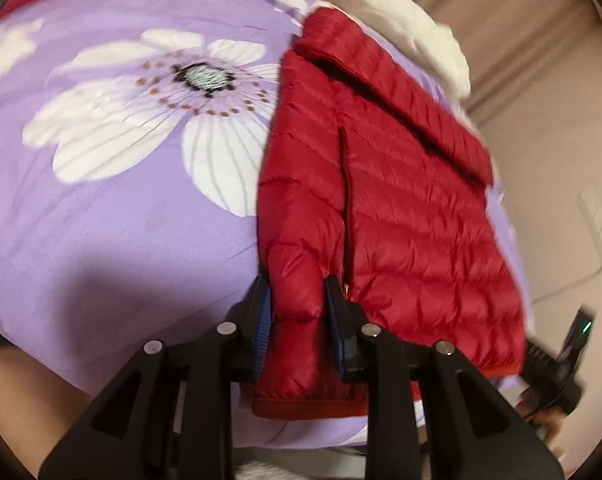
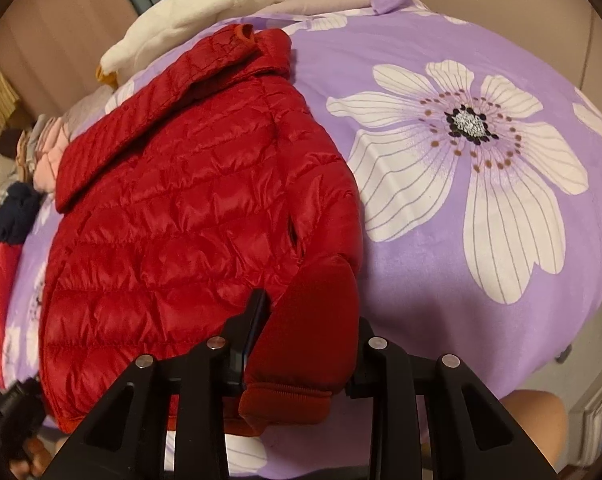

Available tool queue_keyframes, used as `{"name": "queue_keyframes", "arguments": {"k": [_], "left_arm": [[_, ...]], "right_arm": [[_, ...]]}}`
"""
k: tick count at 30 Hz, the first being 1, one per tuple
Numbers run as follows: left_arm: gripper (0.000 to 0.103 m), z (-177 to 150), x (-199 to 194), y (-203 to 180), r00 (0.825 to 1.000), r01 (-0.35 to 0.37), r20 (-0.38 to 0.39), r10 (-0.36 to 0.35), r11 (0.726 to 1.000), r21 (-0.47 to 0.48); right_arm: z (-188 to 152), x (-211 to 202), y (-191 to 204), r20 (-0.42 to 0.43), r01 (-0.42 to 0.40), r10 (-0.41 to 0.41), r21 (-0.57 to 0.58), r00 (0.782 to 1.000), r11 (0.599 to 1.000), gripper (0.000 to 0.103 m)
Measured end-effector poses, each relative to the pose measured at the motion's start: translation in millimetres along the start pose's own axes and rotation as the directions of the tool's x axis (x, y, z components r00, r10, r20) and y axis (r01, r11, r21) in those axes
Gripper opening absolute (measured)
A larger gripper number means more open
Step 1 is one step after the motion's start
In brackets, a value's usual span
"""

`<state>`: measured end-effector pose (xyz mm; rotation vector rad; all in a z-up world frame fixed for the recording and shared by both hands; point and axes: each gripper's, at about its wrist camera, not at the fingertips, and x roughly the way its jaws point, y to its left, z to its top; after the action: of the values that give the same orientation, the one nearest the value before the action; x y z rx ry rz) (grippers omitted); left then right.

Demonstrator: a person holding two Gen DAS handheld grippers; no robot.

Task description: Fold large clothes

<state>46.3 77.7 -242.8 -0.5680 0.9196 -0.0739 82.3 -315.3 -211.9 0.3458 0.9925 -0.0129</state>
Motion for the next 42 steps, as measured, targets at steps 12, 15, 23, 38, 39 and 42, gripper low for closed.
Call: {"name": "queue_keyframes", "arguments": {"k": [12, 15, 23, 38, 39, 42], "left_arm": [[0.039, -14, -12, 16, 0.982, 0.156, -0.093, -0.165, 0.983, -0.096], [0.065, -21, -15, 3, 0.981, 0.169, -0.092, -0.173, 0.984, -0.052], [0.018, -27, 7, -13, 0.976, 0.178, -0.106, -0.192, 0.975, -0.13], [0.011, 28, -55, -32, 0.973, 0.151, 0.183, -0.138, 0.987, -0.055], [0.011, 32, -60, -33, 0.968, 0.156, 0.206, -0.141, 0.986, -0.059], [0.011, 55, -69, -44, 0.954, 0.156, 0.264, -0.142, 0.987, -0.033]], "right_arm": [[5, -1, -4, -0.005, -0.01, 0.01, -0.015, 1.0, 1.0, 0.03], [6, -1, -4, -0.007, -0.003, 0.003, -0.019, 1.0, 1.0, 0.031], [5, -1, 1, 0.016, 0.013, -0.012, -0.05, 1.0, 0.999, 0.031], [36, -67, 8, 0.202, -0.161, 0.166, -0.038, 0.965, 0.986, 0.016], [42, -73, 11, 0.219, -0.17, 0.176, -0.045, 0.96, 0.984, 0.016], [59, -86, 18, 0.258, -0.234, 0.241, -0.057, 0.936, 0.97, 0.016]]}}
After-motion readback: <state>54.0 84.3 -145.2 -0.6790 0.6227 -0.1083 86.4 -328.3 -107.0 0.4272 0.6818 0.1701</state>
